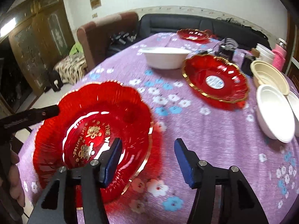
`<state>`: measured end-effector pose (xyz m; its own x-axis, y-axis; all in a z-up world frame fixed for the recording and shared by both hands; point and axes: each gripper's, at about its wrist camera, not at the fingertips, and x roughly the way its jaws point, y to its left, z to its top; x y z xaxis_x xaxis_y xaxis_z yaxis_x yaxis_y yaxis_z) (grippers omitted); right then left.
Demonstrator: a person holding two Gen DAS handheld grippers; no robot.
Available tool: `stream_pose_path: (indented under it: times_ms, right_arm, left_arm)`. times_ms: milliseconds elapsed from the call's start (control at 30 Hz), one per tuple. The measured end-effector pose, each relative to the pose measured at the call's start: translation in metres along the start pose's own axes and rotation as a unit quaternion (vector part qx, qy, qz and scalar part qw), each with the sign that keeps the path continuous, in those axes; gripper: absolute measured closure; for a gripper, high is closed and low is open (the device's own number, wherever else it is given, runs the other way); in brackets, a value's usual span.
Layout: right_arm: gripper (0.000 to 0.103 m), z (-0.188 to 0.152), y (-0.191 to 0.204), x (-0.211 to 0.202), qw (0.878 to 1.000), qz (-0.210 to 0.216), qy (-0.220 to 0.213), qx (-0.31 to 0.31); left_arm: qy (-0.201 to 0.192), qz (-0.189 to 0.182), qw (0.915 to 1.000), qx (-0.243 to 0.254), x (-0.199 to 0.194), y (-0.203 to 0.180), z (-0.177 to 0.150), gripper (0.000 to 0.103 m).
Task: Organize plates and bowls
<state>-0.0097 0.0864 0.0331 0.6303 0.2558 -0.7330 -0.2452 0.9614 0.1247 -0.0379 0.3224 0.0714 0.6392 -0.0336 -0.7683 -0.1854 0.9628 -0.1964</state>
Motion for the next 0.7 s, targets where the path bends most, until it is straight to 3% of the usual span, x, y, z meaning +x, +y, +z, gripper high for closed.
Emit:
stream_pose_path:
  times_ms: [267, 700]
  right_arm:
    - [0.031, -0.013, -0.033, -0.016, 0.999, 0.009, -0.013, 0.042]
    - [0.031, -0.009, -0.064, -0.029, 0.995, 0.047, -0.036, 0.075]
  left_arm:
    - [-0.005, -0.044, 0.9990, -0.003, -0.029, -0.021, 0.009, 0.029]
    - [0.036, -0.086, 0.9954, 0.024, -0.013, -0.073, 0.017, 0.028]
